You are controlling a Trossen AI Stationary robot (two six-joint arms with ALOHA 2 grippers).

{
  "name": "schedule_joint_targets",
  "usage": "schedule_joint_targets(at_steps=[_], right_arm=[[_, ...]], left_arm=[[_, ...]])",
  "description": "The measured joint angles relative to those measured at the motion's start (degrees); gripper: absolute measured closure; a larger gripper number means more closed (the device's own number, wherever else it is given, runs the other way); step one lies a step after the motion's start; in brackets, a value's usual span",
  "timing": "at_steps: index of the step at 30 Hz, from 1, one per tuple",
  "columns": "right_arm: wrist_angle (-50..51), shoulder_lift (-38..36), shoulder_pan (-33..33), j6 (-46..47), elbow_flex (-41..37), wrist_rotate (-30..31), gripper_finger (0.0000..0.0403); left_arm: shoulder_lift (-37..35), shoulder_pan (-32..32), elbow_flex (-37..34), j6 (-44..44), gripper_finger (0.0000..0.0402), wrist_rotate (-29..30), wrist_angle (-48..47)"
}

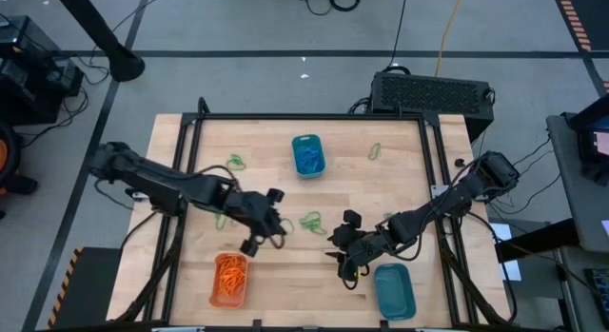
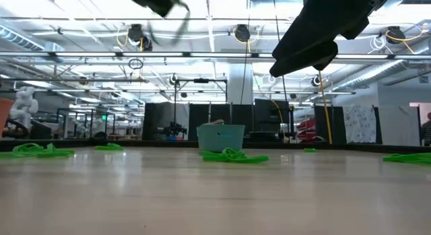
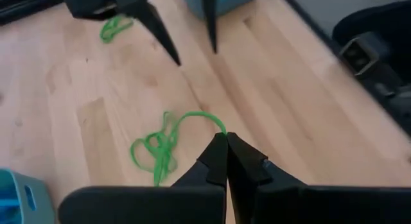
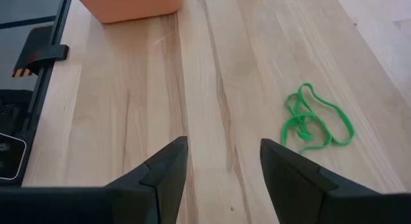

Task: Sort rubber bands into baskets
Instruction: Put the green rubber band into the bottom bin

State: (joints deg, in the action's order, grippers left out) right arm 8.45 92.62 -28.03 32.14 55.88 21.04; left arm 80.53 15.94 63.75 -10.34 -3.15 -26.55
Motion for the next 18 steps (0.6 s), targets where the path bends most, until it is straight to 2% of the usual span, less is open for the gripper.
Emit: schedule_joint_targets(at_steps=[8,18], right_arm=[[-0.5,0.0,0.0,0.1,0.0,-0.1,0.0216],[-3.2,0.0,0.0,-0.3,0.0,-0.1,0.0216]], left_arm=[[-8.1,5.6,0.0,8.6,0.04,0.8,-11.6],[-13.2,13.9,-1.4,20.4,0.04,8.2,-18.0]])
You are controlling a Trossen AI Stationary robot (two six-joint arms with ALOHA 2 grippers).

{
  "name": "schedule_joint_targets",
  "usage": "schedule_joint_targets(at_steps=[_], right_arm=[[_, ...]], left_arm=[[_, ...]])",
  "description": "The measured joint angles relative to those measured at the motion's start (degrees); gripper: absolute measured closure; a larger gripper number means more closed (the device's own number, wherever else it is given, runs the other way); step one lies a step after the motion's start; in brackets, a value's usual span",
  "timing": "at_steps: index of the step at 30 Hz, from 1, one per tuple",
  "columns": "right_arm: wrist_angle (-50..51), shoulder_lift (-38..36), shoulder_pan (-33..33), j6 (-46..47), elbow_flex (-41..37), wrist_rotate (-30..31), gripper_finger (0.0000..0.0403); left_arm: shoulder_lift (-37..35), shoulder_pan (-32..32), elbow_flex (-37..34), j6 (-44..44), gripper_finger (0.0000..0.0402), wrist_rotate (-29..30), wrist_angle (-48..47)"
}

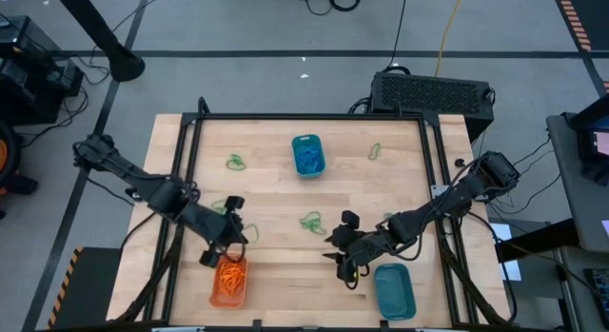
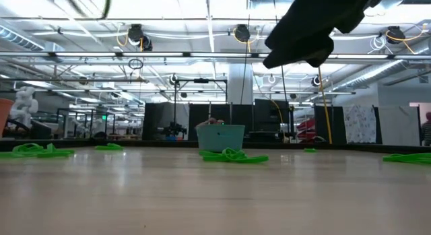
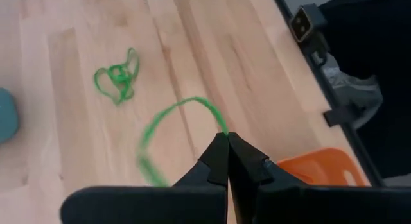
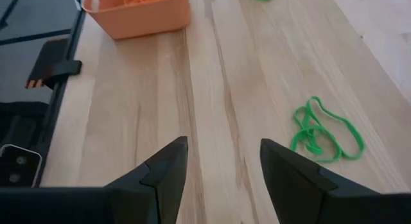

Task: Sort rubber bands into baskets
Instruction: Put the green rubber band into the bottom bin

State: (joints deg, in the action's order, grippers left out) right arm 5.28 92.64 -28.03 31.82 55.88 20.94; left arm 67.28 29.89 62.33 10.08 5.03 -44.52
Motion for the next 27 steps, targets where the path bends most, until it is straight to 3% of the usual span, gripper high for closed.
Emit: schedule_joint_targets(at_steps=[16,27], right_arm=[[-1.2,0.0,0.0,-0.9,0.0,0.0,0.0216],[-1.2,0.0,0.0,-1.0,0.0,0.0,0.0216]], left_arm=[[-0.2,12.4,-0.4,17.6,0.04,2.8,-5.8],[-0.2,16.5,-8.4,28.3,0.04,0.9,-4.8]])
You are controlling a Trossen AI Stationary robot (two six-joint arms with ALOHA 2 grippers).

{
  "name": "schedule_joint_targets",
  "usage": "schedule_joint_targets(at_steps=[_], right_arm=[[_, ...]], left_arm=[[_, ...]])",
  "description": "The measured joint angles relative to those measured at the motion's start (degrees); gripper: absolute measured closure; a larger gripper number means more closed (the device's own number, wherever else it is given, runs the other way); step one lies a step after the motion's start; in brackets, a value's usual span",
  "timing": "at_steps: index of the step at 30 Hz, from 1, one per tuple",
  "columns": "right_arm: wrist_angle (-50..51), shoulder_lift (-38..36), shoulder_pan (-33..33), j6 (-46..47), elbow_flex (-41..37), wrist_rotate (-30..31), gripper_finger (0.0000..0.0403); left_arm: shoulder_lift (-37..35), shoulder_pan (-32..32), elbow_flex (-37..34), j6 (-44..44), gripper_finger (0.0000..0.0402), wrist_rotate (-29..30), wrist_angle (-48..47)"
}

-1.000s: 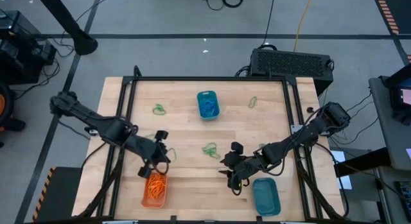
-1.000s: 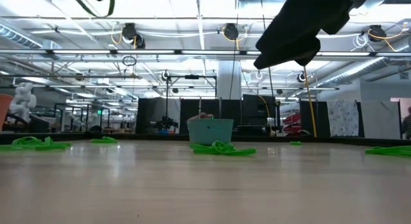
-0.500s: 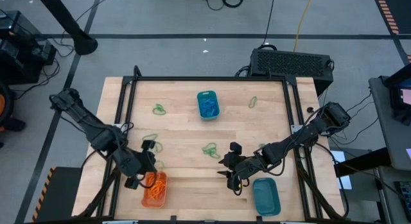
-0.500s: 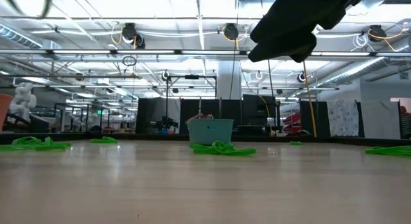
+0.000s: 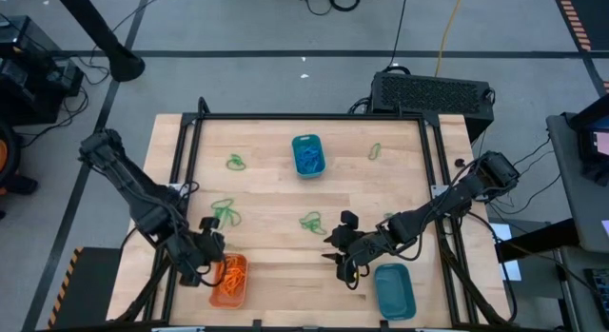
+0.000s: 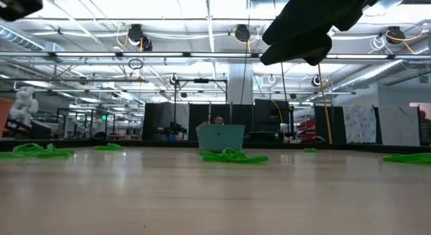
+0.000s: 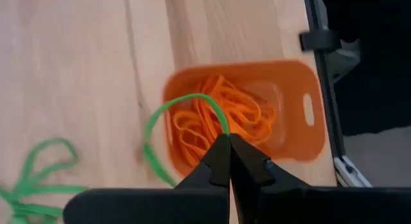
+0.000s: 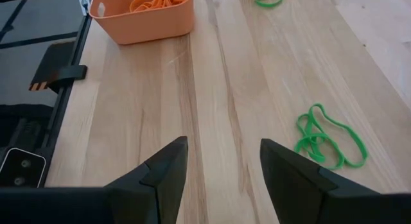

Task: Sort rubber bands into baskets
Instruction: Put the green rubber band into the bottom bin

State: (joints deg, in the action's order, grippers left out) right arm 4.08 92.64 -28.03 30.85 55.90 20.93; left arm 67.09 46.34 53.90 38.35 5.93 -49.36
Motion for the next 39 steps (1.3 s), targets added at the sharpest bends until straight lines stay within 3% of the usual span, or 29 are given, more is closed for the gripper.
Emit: schedule_joint_targets(at_steps=[7,19,30,39], right_arm=[[0.0,0.0,0.0,0.0,0.0,0.0,0.0216],[0.0,0.0,0.1,-0.3,0.0,0.0,0.0216],[0.0,0.0,0.1,-0.9,0.0,0.0,0.0216],[0.0,0.0,0.1,-1.1,0.0,0.0,0.0216]], left_arm=[[0.0,1.4,-3.8,0.3,0.04,-1.4,7.2],[0.0,1.3,-5.0,0.3,0.04,1.4,8.6],[0.0,1.3,-5.0,0.3,0.04,-2.6,10.9],[0.0,1.3,-5.0,0.3,0.0348,-2.4,14.4]])
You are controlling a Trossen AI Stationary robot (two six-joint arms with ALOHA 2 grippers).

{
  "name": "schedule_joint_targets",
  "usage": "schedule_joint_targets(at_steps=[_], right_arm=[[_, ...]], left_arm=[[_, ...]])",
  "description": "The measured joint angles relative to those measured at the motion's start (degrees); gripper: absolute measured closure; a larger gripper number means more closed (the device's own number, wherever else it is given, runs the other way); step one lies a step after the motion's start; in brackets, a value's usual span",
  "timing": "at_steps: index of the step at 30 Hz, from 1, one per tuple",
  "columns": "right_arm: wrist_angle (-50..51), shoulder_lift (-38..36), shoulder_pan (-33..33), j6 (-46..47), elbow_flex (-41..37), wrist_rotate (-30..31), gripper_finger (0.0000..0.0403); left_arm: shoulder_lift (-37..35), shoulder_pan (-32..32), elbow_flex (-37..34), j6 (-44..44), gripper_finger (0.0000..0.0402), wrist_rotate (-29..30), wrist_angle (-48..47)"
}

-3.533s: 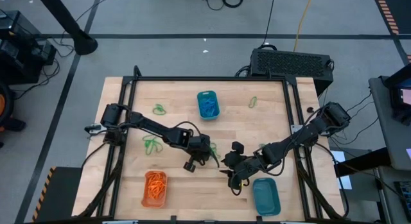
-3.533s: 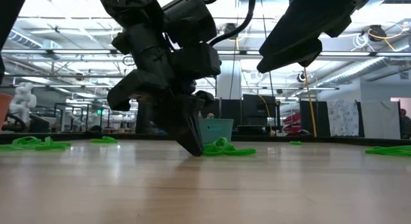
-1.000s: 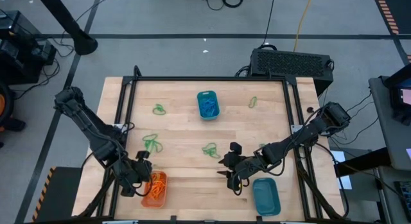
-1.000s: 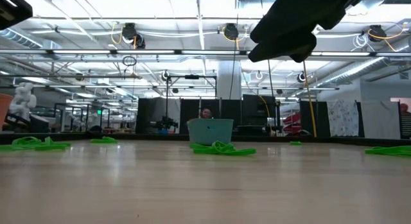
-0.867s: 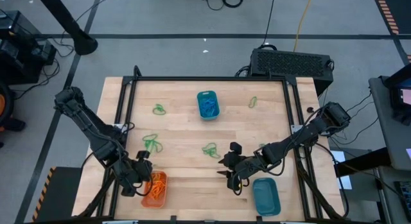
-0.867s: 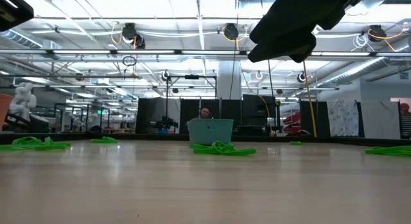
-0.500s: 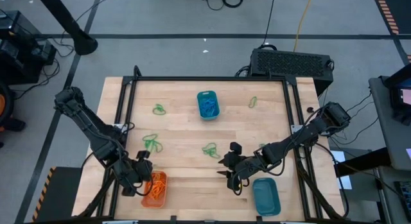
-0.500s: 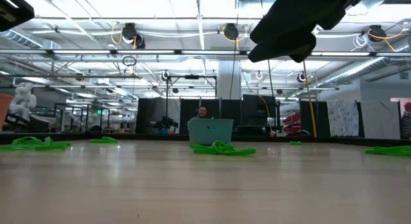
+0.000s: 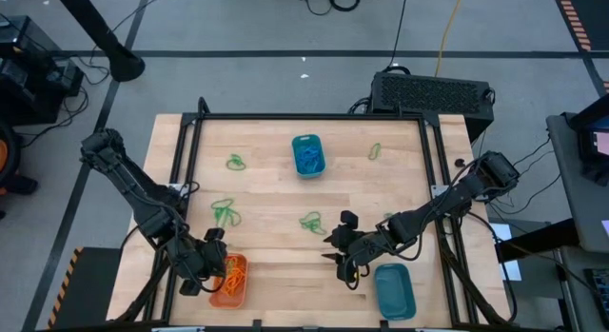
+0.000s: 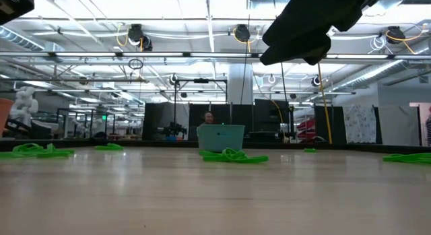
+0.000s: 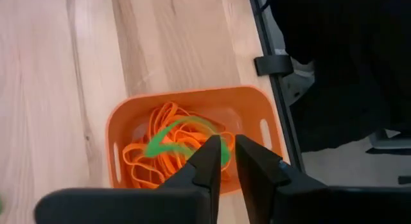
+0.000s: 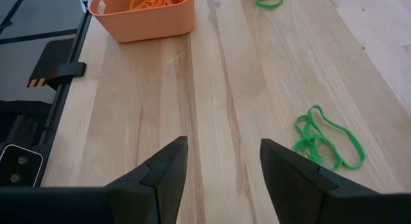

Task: Sort rubber bands into baskets
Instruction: Put the green rubber band into the bottom bin, then move the green rubber band into the bottom bin

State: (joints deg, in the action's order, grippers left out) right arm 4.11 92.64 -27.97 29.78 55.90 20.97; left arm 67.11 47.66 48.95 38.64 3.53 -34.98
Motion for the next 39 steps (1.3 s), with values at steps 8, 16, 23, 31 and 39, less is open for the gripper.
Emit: schedule_joint_targets(at_steps=[8,16,23,31,39], right_arm=[[0.0,0.0,0.0,0.5,0.0,0.0,0.0216],[0.0,0.0,0.0,0.6,0.0,0.0,0.0216],[0.0,0.0,0.0,0.4,0.0,0.0,0.0216],[0.0,0.0,0.0,0.4,0.0,0.0,0.0216],[0.0,0.0,0.0,0.4,0.0,0.0,0.0216]], left_arm=[[0.0,0.0,0.0,-6.2,0.0396,0.5,4.7],[0.9,0.5,0.0,2.9,0.0387,-4.2,4.2],[5.8,2.2,0.1,4.5,0.0344,-4.4,0.1],[10.2,1.8,0.1,4.6,0.0277,-3.6,-3.9],[11.9,1.8,0.1,7.4,0.0247,-3.1,-5.1]])
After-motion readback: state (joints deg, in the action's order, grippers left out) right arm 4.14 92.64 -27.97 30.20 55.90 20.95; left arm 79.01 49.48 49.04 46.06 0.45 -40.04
